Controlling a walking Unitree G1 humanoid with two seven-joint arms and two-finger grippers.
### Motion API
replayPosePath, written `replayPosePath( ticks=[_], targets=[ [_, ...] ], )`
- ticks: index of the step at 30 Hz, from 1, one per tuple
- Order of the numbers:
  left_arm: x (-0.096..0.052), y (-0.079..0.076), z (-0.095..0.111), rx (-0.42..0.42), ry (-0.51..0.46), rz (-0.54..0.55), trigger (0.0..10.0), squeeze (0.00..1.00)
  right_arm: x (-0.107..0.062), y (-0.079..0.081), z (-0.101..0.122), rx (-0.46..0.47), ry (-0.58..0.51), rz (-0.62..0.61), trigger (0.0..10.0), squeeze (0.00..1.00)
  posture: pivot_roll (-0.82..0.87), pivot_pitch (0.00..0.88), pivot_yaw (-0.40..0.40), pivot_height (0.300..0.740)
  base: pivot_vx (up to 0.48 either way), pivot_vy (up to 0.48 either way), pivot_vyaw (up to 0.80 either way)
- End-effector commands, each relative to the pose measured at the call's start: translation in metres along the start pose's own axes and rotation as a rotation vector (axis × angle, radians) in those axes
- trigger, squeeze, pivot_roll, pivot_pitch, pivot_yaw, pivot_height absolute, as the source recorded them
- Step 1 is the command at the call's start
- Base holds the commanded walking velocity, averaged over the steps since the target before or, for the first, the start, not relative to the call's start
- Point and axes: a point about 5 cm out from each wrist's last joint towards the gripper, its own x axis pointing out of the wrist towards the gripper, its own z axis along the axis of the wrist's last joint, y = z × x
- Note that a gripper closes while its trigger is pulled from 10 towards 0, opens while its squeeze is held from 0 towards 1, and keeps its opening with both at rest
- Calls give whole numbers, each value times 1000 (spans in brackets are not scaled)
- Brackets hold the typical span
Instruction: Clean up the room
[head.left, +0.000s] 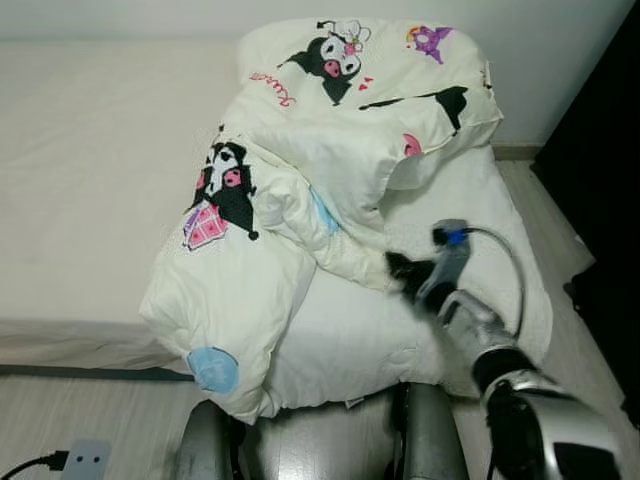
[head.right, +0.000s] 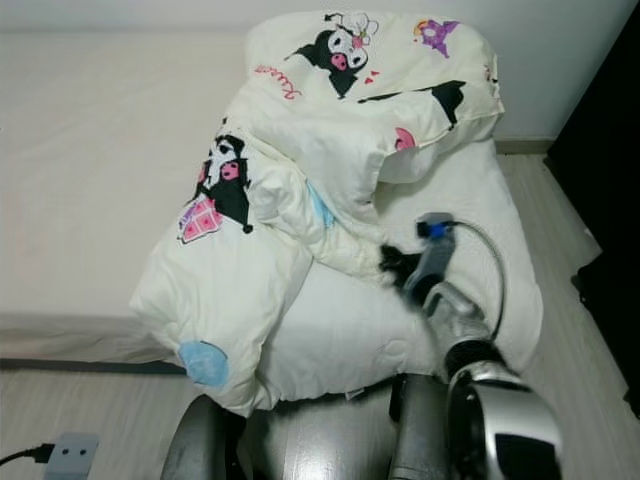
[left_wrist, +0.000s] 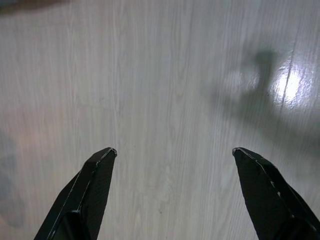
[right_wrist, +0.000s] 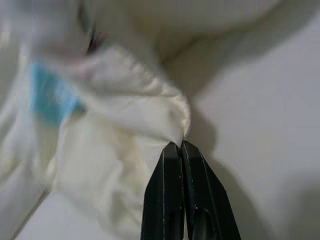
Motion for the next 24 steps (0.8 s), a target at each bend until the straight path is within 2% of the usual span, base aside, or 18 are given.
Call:
replayPosePath(
  ticks=[1,3,4,5,6,9,10,11,12,13,15,16,18,20,23,24],
  targets=[
    [-4,-5,-13,-3,57,-9,10000,0,-2,-5,4,-43,-16,-31,0,0,10,242,16,485,0,0,0],
    [-4,-5,-13,-3,57,-9,10000,0,-2,-5,4,-43,-16,-31,0,0,10,242,16,485,0,0,0],
    [-3,-10,-8,-1,52,-20,10000,0,-8,-21,38,-119,-112,-106,0,0,-32,221,18,485,0,0,0],
    [-1,-15,-3,4,48,-31,10000,0,-20,-35,72,-195,-192,-186,0,0,-57,208,16,485,0,0,0],
    [0,-21,3,10,45,-46,10000,0,-45,-47,116,-281,-286,-281,0,0,-86,196,14,485,0,0,0],
    [1,-22,4,11,45,-47,10000,0,-50,-47,122,-293,-291,-292,0,0,-86,196,14,485,0,0,0],
    [2,-24,9,14,43,-53,10000,0,-78,-54,153,-323,-293,-364,0,0,-133,169,9,485,0,0,0],
    [2,-24,9,14,43,-53,10000,0,-78,-54,153,-323,-293,-364,0,0,-133,169,9,485,0,0,0],
    [3,-25,11,16,43,-56,10000,0,-90,-56,164,-334,-292,-397,0,0,-133,169,9,485,0,0,0],
    [3,-25,11,16,43,-56,10000,0,-90,-56,164,-334,-292,-397,0,0,-133,169,9,485,0,0,0],
    [4,-28,16,16,38,-62,10000,0,-115,-59,191,-295,-283,-438,0,0,-174,148,-6,485,0,0,0],
    [4,-28,16,16,38,-62,10000,0,-115,-59,191,-295,-283,-438,0,0,-174,148,-6,485,0,0,0],
    [5,-31,21,15,33,-67,10000,0,-138,-60,214,-292,-282,-466,0,0,-200,133,-13,485,0,0,0],
    [5,-34,23,12,33,-72,10000,0,-150,-67,214,-304,-249,-482,0,0,-226,124,-16,485,0,0,0],
    [5,-35,23,10,35,-75,10000,0,-152,-73,205,-310,-217,-491,0,0,-228,122,-15,485,0,0,0],
    [4,-38,22,11,38,-81,10000,0,-150,-80,192,-297,-194,-486,4941,0,-230,123,-11,485,0,0,0]
  ],
)
